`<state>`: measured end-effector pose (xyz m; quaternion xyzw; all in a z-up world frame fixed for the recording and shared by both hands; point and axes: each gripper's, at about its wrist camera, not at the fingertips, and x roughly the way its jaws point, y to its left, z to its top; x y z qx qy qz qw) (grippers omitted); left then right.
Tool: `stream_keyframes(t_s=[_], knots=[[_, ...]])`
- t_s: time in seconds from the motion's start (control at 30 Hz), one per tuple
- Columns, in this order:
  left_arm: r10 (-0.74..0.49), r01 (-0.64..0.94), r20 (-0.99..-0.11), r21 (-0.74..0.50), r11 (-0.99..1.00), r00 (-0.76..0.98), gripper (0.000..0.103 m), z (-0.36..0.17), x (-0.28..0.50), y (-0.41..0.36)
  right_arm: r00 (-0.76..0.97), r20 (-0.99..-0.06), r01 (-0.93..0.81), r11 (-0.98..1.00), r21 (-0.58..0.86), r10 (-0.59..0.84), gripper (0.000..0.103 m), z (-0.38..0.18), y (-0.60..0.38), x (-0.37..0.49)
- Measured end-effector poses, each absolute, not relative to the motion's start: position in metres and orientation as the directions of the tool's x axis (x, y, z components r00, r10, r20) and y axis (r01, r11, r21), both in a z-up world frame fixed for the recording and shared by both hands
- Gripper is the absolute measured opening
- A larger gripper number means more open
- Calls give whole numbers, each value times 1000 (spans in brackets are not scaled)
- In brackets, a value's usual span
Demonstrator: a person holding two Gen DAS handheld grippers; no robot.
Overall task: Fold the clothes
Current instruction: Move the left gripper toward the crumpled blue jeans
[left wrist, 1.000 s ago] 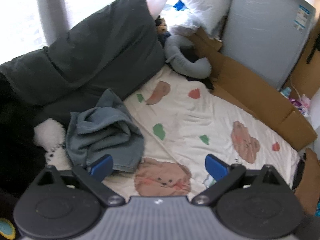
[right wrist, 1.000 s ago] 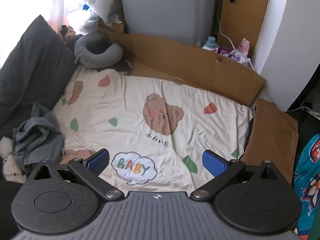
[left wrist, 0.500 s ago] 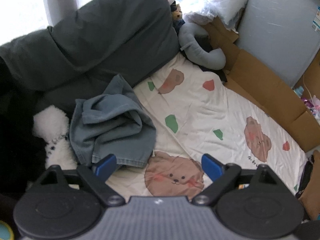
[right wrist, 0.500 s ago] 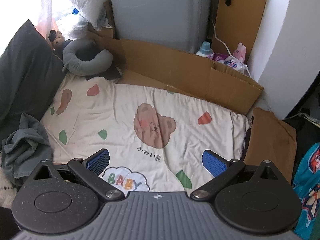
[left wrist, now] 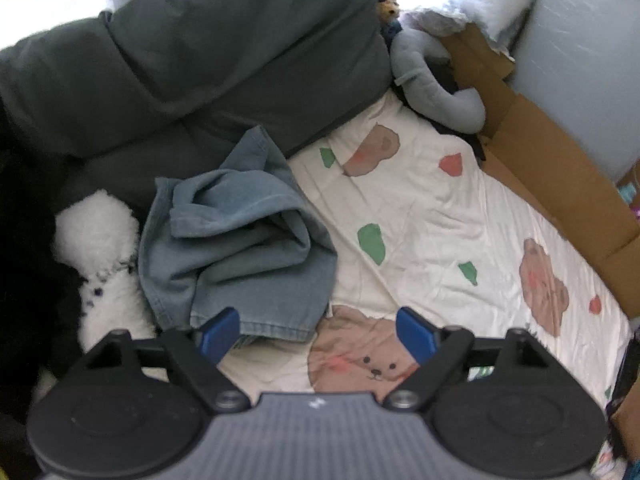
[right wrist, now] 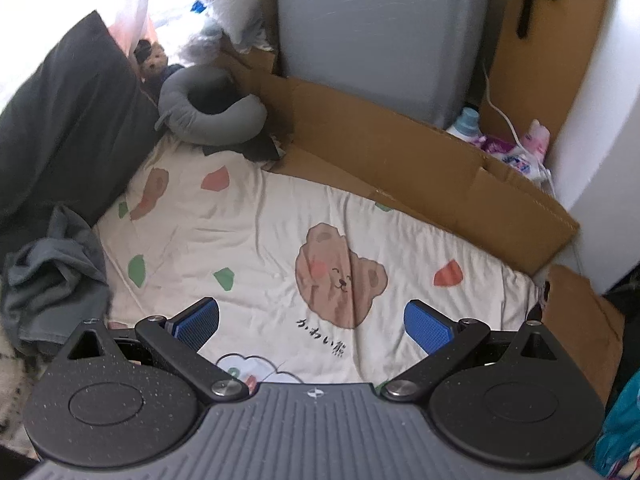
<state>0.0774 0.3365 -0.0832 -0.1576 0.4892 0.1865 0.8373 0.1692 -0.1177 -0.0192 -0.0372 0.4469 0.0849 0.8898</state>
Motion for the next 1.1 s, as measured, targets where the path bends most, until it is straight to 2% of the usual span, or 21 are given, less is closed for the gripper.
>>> stream_keyframes(t_s=[0.7,1.1], knots=[[250,-574,-848,-76,815,467,88,-167,102,377,444,-854,-376,922,95,270,99,-91,-77,236],[269,-602,-853,-64,796,447,88,-223,101,387,372,-880,-432,894,118,296,97,-144,-73,247]])
